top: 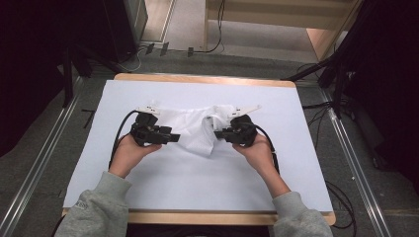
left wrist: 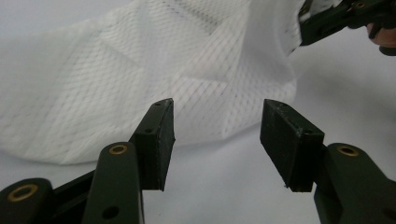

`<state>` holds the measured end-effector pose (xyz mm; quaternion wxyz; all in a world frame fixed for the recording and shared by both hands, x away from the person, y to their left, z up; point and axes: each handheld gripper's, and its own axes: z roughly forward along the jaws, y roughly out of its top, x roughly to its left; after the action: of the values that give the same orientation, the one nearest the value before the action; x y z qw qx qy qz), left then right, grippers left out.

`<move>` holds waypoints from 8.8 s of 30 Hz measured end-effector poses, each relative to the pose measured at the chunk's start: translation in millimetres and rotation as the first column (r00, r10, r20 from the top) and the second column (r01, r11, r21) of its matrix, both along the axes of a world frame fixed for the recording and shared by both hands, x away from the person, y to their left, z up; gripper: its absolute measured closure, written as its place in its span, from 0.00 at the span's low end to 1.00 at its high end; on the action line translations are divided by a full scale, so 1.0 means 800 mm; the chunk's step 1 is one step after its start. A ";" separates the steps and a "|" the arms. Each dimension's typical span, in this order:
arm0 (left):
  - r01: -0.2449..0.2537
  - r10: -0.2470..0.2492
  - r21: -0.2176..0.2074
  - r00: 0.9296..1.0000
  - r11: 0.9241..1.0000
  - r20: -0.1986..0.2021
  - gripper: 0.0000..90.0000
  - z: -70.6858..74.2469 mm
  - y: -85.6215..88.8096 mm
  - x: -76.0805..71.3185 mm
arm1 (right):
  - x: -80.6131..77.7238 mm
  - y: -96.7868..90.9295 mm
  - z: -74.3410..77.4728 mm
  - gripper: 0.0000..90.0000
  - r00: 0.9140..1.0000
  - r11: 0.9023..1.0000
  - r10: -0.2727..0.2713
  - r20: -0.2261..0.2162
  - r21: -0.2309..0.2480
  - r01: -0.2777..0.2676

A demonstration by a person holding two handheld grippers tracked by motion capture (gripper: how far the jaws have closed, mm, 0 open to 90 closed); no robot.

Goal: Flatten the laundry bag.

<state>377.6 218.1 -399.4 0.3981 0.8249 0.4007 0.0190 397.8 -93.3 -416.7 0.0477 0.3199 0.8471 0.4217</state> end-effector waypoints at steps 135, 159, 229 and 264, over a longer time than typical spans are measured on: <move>-0.057 0.058 -0.089 0.998 0.994 0.008 0.42 0.006 0.045 -0.037 | 0.038 0.072 0.035 0.76 1.000 0.999 0.007 -0.002 -0.036 -0.007; -0.016 0.018 0.103 0.999 0.995 -0.026 0.55 -0.049 -0.007 0.025 | -0.026 0.000 -0.015 0.77 0.997 0.999 -0.043 -0.067 -0.018 0.042; -0.336 0.331 -0.117 0.942 0.934 -0.061 0.86 -0.023 0.122 -0.008 | 0.021 -0.002 -0.032 1.00 0.991 0.985 -0.136 -0.006 -0.103 0.135; -0.233 0.232 -0.017 0.971 0.972 -0.048 0.61 -0.034 0.092 0.022 | -0.005 -0.148 -0.048 0.98 0.935 0.929 -0.353 -0.042 -0.137 0.345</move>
<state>394.9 291.5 -426.3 0.3930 0.7680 0.5040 0.0420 393.8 -212.0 -454.8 0.1141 0.4754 0.8031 0.3406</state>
